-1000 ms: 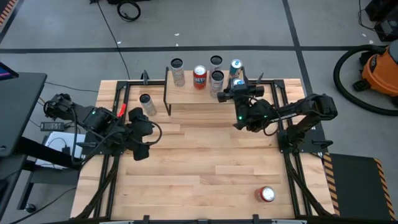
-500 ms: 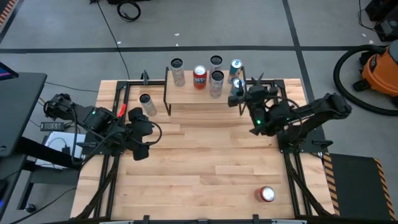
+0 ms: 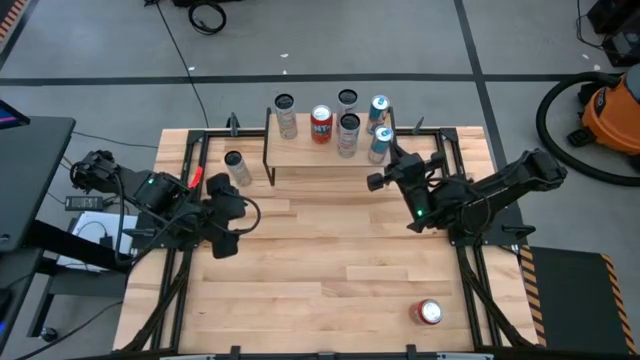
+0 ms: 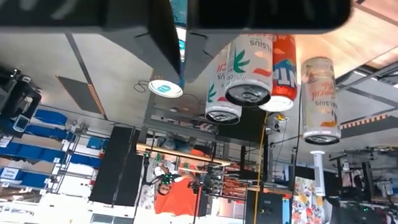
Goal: Place canned beverage on shelf
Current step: Put the blue soda can on the shelf aligned with the other blue soda can, then put the white yellow soda can on the shelf aligned with the other white yellow soda can
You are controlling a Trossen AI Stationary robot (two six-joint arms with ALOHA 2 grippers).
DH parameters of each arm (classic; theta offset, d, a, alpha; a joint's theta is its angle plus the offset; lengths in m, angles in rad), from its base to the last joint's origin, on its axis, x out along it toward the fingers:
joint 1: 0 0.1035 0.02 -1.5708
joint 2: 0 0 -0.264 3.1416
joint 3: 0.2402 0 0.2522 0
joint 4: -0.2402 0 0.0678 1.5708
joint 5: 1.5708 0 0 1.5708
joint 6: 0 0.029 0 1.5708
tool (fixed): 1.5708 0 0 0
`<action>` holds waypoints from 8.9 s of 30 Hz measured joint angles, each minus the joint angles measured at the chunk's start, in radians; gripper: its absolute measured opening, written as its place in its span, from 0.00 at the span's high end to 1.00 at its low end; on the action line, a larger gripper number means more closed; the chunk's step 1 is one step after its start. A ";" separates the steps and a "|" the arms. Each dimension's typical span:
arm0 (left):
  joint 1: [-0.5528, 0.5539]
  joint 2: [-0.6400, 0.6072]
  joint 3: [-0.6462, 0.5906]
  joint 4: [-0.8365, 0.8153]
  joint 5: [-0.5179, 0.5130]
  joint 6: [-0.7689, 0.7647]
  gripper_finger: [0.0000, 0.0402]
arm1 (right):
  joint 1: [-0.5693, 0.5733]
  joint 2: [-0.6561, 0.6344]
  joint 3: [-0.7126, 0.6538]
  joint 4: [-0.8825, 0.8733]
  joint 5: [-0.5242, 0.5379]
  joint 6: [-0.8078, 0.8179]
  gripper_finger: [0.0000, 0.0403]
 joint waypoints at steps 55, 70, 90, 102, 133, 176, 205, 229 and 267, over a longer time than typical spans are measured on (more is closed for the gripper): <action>-0.001 0.000 0.000 0.000 0.025 0.032 0.21 | -0.085 -0.010 -0.470 -0.029 -0.174 0.534 0.99; -0.001 0.000 0.000 0.000 0.024 0.031 0.21 | -0.207 -0.010 -0.469 -0.068 -0.344 0.630 0.99; -0.001 0.000 0.000 0.000 0.024 0.031 0.21 | -0.320 -0.010 -0.469 -0.231 -0.466 0.822 0.99; -0.001 0.000 0.000 0.000 0.024 0.026 0.21 | -0.118 -0.010 -0.469 -0.075 -0.307 0.666 0.98; 0.101 0.003 0.000 0.127 0.207 0.136 0.21 | 0.231 -0.011 -0.469 0.225 -0.306 0.289 0.85; 0.332 0.152 0.000 -0.024 0.167 0.066 0.21 | 0.235 -0.010 -0.469 0.225 -0.282 0.181 0.73; 0.618 0.152 0.000 -0.048 0.131 0.176 0.21 | 0.235 -0.010 -0.469 0.225 -0.278 0.200 0.74; 1.153 0.157 0.000 -0.092 0.291 0.360 0.21 | 0.235 -0.010 -0.469 0.225 -0.281 0.200 0.74; 1.174 0.257 -0.158 0.004 0.329 0.405 0.21 | 0.234 -0.010 -0.469 0.225 -0.312 0.200 0.74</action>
